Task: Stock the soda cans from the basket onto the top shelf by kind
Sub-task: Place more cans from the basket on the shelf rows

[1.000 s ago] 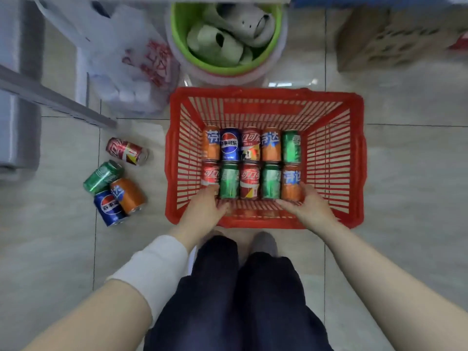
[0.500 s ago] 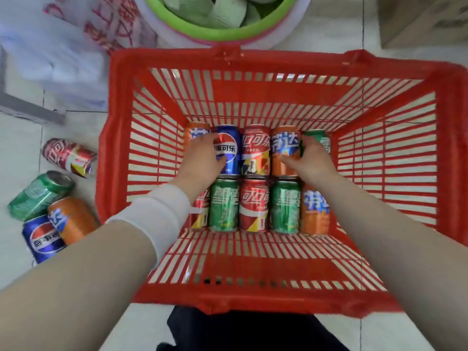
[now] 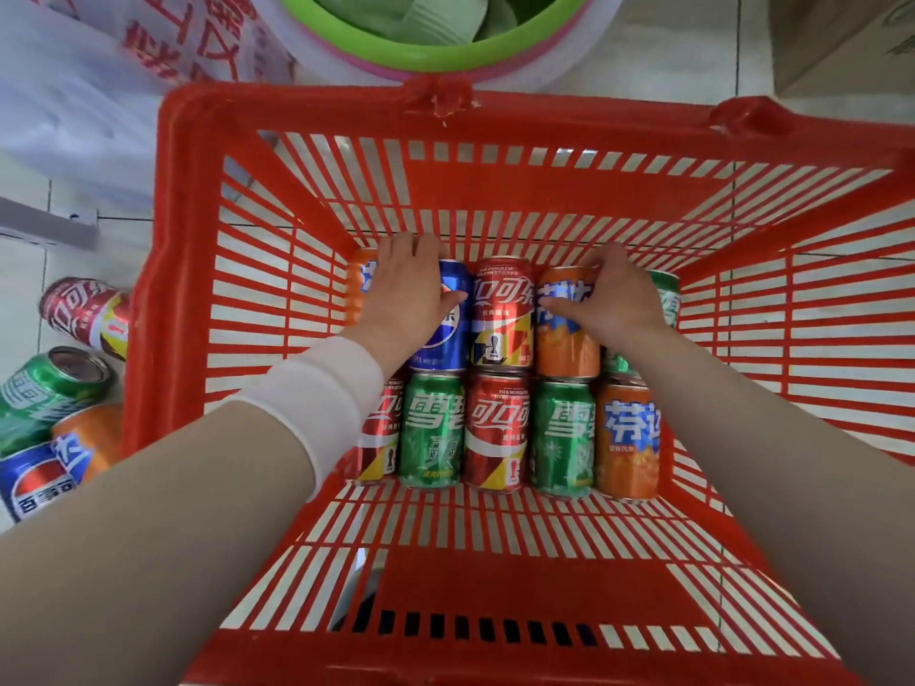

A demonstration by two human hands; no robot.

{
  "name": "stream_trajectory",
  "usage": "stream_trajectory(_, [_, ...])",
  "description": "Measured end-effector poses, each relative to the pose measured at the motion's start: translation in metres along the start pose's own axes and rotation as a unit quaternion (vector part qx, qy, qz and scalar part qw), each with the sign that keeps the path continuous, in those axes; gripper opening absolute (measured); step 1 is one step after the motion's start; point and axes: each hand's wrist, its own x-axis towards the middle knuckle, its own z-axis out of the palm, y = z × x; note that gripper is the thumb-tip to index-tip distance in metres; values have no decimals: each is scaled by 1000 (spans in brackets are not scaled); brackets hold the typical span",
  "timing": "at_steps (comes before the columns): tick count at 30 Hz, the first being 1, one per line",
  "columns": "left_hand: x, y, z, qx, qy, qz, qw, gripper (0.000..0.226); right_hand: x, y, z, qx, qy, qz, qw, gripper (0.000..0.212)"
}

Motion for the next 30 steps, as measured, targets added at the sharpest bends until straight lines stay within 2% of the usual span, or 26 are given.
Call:
stream_trajectory(5, [-8,-2,-5,-121,-14,5,993,45,-12,1,-3,122,5,2,992,66])
stream_trajectory(9, [-8,0,-12,-155,-38,-3,987,48,-14,3,1,142,-22,21,989,93])
stream_trajectory(13, [-6,4,-16,-132,-44,0,990,51,-17,5,-3,164,-29,32,985,77])
stream_trajectory(17, [-4,7,-19,-115,-40,-25,992,64,-22,6,-6,182,-10,22,983,77])
stream_trajectory(22, [-9,-1,-23,21,-77,-53,995,85,-42,2,-17,216,38,17,976,79])
stream_trajectory(25, [-32,-2,-34,-22,-41,-54,997,78,-64,-1,-31,240,55,-4,969,81])
stream_trajectory(30, [-92,15,-87,-132,38,-17,990,74,-123,-8,-77,320,30,3,947,76])
